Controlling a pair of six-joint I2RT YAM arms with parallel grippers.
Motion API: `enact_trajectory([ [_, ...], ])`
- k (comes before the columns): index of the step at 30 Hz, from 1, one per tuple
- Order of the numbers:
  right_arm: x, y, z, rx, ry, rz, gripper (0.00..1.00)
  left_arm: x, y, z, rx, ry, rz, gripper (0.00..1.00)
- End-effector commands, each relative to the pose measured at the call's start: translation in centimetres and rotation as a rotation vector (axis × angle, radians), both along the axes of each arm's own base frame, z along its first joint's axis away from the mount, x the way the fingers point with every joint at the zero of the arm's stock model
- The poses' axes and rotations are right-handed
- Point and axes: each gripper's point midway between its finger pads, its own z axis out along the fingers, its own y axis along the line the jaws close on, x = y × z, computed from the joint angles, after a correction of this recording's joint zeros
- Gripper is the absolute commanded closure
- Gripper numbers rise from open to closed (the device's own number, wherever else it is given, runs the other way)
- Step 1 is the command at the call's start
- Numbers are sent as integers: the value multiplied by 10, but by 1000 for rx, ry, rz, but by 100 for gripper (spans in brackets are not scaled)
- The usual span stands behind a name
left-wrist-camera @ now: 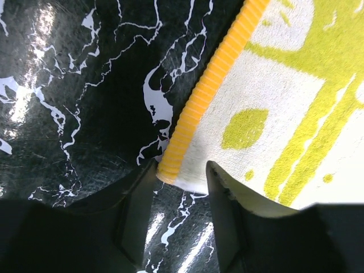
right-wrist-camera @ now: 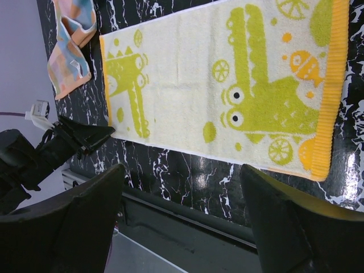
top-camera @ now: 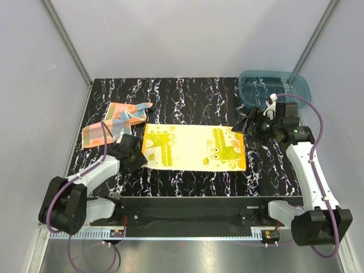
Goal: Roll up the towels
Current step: Fold the towel
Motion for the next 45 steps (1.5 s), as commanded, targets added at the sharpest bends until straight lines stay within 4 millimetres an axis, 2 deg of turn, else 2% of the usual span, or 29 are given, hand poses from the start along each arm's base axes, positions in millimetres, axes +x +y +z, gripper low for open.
enact_trajectory([
  [1,3,1,12,4,-31,22,11,4,0,-1,17,-4,16,58],
  [6,3,1,8,-1,-19,22,12,7,-3,6,5,-28,1,75],
  [7,3,0,7,-6,-13,16,12,7,-3,7,7,-31,-1,82],
  [12,6,-6,-2,-32,19,-21,13,12,-3,18,11,-61,-14,95],
  [15,7,-13,-22,-52,93,-71,13,13,-5,24,11,-65,-41,97],
  [20,-5,-18,-78,-57,258,-152,15,14,-11,31,-5,-72,-95,98],
  [22,-12,-30,-105,-120,317,-202,16,14,-13,34,-8,-76,-116,98],
  [25,-19,-40,-132,-168,375,-255,16,16,-18,39,-21,-81,-151,97],
  [28,-24,-41,-153,-163,426,-280,17,18,-22,41,-29,-80,-183,97],
  [31,-28,-45,-174,-194,474,-292,20,20,-28,42,-53,-87,-207,97],
  [32,-30,-46,-183,-199,503,-296,26,19,-31,43,-65,-87,-216,97],
  [35,-29,-44,-190,-190,530,-298,37,18,-34,41,-84,-87,-226,97],
  [38,-30,-43,-196,-188,550,-304,44,17,-34,42,-86,-94,-228,97],
  [45,-37,-42,-202,-187,595,-306,44,16,-36,42,-100,-104,-237,97],
])
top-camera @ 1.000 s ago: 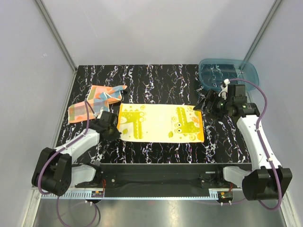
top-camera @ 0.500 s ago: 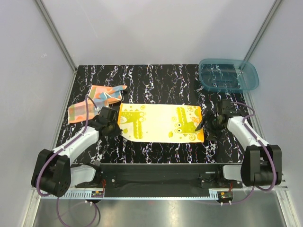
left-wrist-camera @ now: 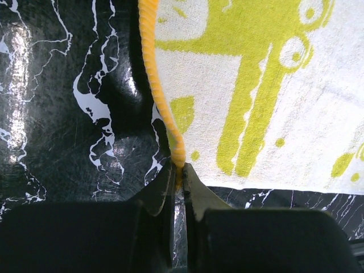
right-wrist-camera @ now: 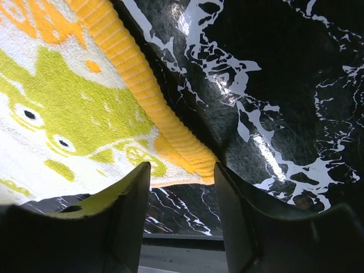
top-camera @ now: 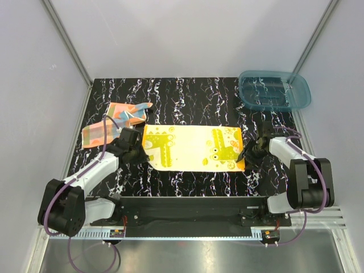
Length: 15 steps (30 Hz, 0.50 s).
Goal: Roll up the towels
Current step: Fold the towel
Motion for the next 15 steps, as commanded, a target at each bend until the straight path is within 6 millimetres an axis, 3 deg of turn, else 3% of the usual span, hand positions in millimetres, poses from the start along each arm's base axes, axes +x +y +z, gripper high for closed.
enact_trajectory([
  [1,0,-4,-2,-18,6,-20,41,7,-8,10,-34,-53,-36,97],
  [8,-14,-18,21,-88,-17,-71,37,10,-8,14,-45,-70,-39,97],
  [15,-22,-11,1,-55,45,-59,48,15,-11,14,-72,-73,-59,97],
])
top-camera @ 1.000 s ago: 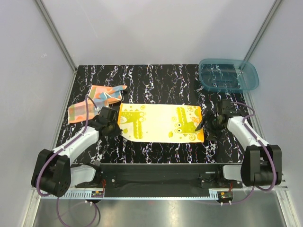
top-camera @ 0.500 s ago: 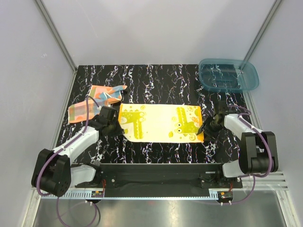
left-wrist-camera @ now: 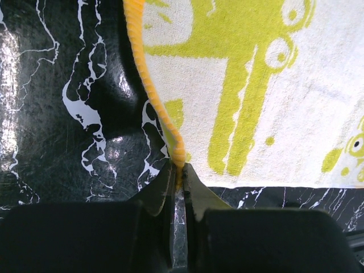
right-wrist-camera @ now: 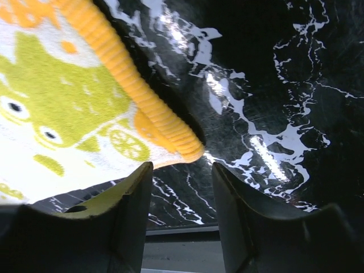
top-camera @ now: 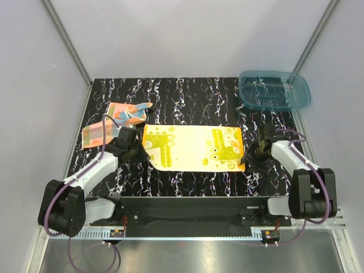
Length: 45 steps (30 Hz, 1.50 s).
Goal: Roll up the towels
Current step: Fold the towel
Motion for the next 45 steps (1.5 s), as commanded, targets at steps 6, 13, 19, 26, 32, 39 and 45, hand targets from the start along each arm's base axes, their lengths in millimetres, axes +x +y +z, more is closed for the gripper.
enact_trajectory([
  [6,-5,0,-20,-7,79,-15,49,11,-7,4,-48,-47,-46,97],
  [13,0,3,-30,-14,103,4,55,8,-6,-2,-67,-40,-51,97],
  [19,5,11,-26,26,78,34,83,3,0,-1,-57,-39,-50,98],
  [26,14,31,16,148,-39,60,100,-9,1,9,-79,-33,-53,99],
  [32,4,37,47,187,-111,81,100,-27,9,21,-62,-36,-40,100],
  [39,-24,38,70,211,-170,50,100,-52,12,50,-114,-59,9,100],
  [45,-43,37,95,216,-243,40,100,-72,14,69,-134,-65,16,100],
])
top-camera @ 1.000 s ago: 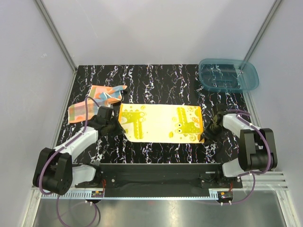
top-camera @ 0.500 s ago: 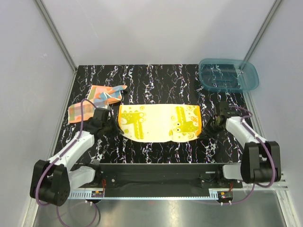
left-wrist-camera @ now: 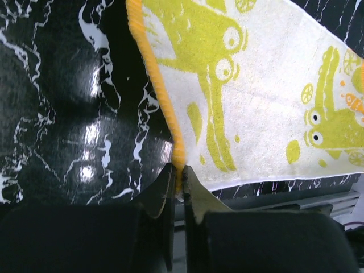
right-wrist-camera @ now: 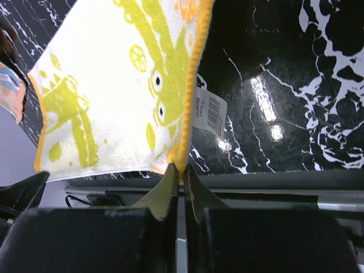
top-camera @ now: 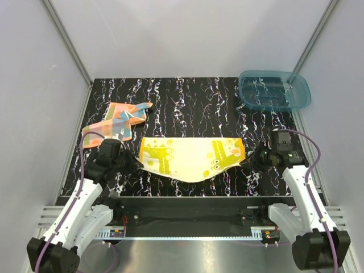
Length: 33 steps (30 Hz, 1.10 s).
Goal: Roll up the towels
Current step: Fold the towel
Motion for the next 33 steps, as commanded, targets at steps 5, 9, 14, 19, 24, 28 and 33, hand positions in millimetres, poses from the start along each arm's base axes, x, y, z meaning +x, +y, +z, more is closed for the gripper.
enact_trajectory([
  [5,-13,3,17,28,-22,-14,100,-16,1,20,-10,20,-15,100],
  [9,0,4,23,26,-38,-3,100,-10,2,17,33,62,-34,100],
  [14,24,0,24,-16,-35,5,100,5,2,18,81,82,-67,100],
  [19,53,-5,15,-66,-7,23,100,39,6,25,171,99,-84,100],
  [24,81,-10,14,-108,-21,36,100,71,6,18,215,146,-118,100],
  [28,100,-19,6,-147,-8,32,100,94,6,17,231,155,-123,100],
  [33,115,-23,-10,-162,32,49,100,115,14,9,244,177,-113,100],
])
